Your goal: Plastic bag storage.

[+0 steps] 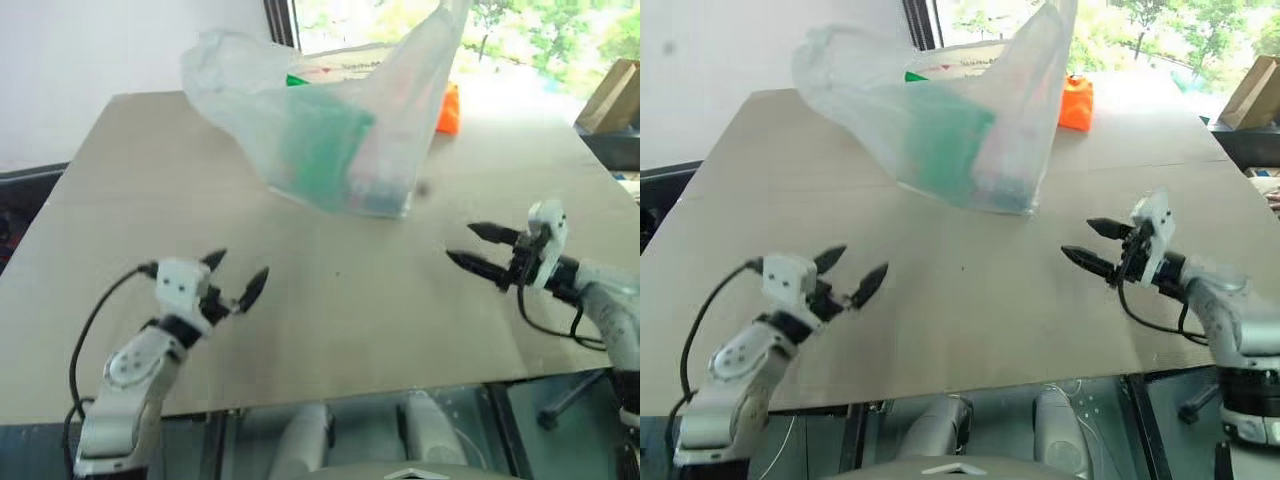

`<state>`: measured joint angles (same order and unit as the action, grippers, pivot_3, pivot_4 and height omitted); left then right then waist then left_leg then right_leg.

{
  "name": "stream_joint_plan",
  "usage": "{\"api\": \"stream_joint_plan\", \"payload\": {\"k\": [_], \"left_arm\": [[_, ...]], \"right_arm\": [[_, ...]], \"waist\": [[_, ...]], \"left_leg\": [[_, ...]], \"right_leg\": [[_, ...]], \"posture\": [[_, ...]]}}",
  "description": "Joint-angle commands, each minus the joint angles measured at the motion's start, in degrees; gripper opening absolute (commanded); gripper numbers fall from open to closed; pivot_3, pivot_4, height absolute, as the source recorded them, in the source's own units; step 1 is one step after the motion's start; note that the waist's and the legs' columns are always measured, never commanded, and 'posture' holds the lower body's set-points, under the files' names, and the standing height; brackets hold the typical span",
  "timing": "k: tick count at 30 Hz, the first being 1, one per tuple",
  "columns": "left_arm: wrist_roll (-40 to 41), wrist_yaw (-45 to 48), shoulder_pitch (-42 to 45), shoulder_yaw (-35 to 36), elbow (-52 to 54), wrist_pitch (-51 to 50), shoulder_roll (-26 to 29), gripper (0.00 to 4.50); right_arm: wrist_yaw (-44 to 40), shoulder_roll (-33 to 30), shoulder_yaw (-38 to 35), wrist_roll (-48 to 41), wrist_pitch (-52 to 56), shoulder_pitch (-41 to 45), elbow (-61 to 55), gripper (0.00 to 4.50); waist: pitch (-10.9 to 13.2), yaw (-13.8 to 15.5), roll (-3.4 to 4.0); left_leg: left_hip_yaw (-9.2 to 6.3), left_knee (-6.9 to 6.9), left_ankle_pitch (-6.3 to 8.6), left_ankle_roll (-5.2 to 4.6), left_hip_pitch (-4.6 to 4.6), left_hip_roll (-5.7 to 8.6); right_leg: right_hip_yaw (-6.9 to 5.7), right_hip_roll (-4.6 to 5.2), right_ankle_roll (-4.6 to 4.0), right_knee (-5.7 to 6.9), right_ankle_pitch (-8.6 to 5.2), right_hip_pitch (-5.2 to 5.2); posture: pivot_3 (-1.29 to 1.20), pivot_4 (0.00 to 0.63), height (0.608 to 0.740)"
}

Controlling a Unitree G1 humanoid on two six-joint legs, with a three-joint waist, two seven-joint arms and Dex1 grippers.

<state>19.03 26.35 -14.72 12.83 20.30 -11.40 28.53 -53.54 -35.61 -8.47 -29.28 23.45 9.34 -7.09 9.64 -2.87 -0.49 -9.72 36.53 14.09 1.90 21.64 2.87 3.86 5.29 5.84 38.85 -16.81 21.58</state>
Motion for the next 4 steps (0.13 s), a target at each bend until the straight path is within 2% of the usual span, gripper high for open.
{"api": "stream_joint_plan", "payload": {"k": [1,4], "left_arm": [[-4.09,0.01,-1.91,-1.11,2.08,4.96,-0.56,4.45],[-3.76,1.02,-2.50,-1.47,2.45,6.59,-1.55,4.45]], "right_arm": [[-2.00,0.45,-0.94,1.64,-7.19,-1.92,0.82,4.50],[-2.10,2.11,-2.13,1.67,-12.01,-1.88,3.61,4.50]], "waist": [[0.00,0.84,0.00],[0.00,1.03,0.00]], "left_leg": [[-0.01,0.03,-0.01,0.00,0.00,-0.01],[-0.07,0.21,-0.02,0.00,0.04,-0.06]], "right_leg": [[0.00,-0.02,0.12,-0.01,0.02,-0.01],[-0.01,-0.09,-0.04,-0.01,0.21,-0.05]], "posture": [[0.00,0.150,0.740],[0.00,0.150,0.740]]}}
